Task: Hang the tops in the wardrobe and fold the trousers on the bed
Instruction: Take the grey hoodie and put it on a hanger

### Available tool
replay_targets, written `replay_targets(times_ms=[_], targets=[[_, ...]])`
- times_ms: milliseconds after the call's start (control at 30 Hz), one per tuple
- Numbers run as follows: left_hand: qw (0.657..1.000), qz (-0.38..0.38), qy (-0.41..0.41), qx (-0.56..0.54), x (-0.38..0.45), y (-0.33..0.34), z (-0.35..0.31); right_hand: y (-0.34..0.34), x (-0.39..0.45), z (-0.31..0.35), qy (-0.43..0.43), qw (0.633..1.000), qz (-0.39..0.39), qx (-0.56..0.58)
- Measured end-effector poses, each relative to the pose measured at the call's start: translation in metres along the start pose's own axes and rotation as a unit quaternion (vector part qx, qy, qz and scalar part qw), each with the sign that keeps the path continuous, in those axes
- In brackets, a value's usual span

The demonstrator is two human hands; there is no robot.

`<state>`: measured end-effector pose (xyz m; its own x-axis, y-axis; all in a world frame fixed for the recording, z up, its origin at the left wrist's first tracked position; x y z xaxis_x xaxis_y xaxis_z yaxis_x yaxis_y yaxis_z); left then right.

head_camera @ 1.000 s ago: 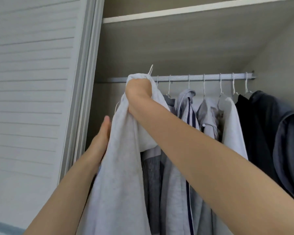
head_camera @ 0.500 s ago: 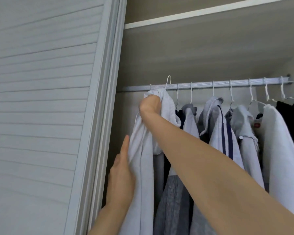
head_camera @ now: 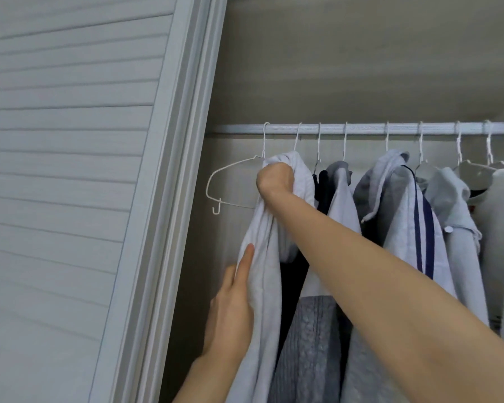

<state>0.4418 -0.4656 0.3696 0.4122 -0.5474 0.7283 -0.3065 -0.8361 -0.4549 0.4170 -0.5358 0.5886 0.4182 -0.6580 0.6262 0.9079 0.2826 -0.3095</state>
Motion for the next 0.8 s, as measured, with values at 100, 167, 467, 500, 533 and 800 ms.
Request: replay_targets(times_ms=[100,167,467,500,533,800], targets=[[0.999,-0.004,0.043,0.025,-0.010,0.012,0.002,0.009,-0.006,-0.008,-0.023,0.997,-0.023,-0.070],[0.999,-0.010,0.038,0.008,-0.011,0.018,0.004,0.017,-0.026,-0.017,-0.066,0.960,-0.044,-0.268],[0.994,0.026,0.032,0.099,-0.026,0.044,0.012,0.015,-0.033,-0.053,-0.276,0.790,-0.088,-0.541],[0.994,0.044,0.024,0.098,-0.025,0.047,0.010,0.014,-0.031,-0.056,-0.272,0.788,-0.086,-0.546],[0.993,0.068,0.008,0.093,-0.022,0.049,0.007,0.013,-0.030,-0.060,-0.267,0.784,-0.088,-0.553],[0.985,0.160,0.024,0.066,-0.029,0.059,0.009,-0.010,-0.044,-0.064,-0.258,0.760,-0.074,-0.591]])
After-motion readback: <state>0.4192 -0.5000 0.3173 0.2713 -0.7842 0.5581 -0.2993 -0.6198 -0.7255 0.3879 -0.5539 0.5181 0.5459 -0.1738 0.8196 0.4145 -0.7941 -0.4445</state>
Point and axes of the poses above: each hand's wrist, its own x-axis towards the middle knuckle, its own y-axis out of the palm, z = x × y, the point moved 1 cm from there along x, towards the middle knuckle, and after that the axes turned 9 degrees about z, right-handed, at the moved point
